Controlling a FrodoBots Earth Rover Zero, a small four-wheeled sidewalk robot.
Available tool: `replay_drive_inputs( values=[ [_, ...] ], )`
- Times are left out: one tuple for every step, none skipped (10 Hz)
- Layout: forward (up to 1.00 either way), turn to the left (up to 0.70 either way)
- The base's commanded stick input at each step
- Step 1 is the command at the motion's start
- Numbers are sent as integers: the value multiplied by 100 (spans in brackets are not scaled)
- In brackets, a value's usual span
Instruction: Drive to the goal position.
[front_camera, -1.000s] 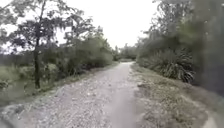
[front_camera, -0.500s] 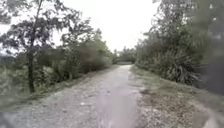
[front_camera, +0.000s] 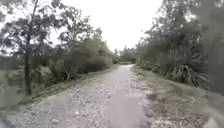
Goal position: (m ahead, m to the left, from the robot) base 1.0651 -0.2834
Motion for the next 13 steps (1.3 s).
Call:
replay_drive_inputs(
  values=[
    [41, 0],
    [34, 0],
    [30, -1],
    [30, -55],
    [30, -60],
    [30, -44],
    [30, -18],
    [30, 0],
    [30, 0],
    [30, 0],
    [30, 0],
    [30, 0],
    [30, 0]
  ],
)
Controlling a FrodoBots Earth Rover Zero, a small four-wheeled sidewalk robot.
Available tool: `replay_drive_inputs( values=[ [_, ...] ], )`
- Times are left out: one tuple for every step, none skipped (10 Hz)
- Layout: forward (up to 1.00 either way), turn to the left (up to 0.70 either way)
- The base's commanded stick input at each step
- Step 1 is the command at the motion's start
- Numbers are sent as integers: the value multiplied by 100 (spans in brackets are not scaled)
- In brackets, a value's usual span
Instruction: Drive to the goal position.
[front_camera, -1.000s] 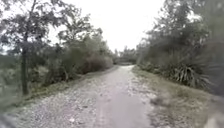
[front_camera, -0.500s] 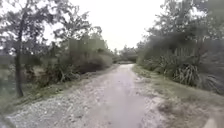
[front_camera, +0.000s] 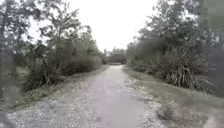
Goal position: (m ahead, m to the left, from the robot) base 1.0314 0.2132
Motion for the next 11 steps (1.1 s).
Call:
replay_drive_inputs(
  values=[
    [30, 0],
    [42, 0],
    [50, 0],
    [50, 0],
    [50, 0],
    [50, 0],
    [50, 0],
    [50, 0],
    [50, 0],
    [50, 0],
    [50, -30]
  ],
)
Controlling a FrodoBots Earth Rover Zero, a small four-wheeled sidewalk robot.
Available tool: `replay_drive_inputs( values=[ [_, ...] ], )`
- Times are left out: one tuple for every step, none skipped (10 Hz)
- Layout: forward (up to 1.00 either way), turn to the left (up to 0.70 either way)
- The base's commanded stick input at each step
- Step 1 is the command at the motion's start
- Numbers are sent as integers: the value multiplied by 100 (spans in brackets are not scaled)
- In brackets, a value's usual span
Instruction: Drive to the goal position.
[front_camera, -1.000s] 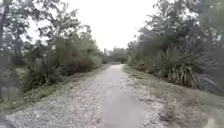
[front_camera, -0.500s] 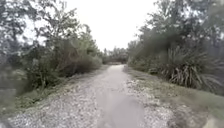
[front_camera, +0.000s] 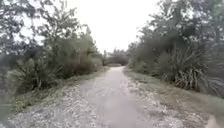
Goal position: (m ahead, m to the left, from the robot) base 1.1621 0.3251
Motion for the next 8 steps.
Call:
replay_drive_inputs(
  values=[
    [50, -50],
    [50, -50],
    [50, -50],
    [50, -50],
    [50, -24],
    [50, 0],
    [50, 0],
    [50, 0]
  ],
)
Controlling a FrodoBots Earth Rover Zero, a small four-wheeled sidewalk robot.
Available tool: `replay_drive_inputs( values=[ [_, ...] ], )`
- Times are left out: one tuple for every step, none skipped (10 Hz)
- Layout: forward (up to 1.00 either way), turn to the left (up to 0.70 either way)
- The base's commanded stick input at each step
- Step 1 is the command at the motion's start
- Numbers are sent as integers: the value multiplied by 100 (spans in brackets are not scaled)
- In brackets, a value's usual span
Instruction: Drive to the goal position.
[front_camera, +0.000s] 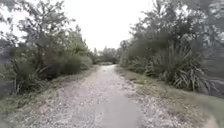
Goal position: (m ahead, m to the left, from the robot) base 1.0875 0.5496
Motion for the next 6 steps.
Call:
replay_drive_inputs(
  values=[
    [50, 0],
    [50, 0],
    [50, 0],
    [50, 0],
    [50, 0],
    [50, 27]
  ],
)
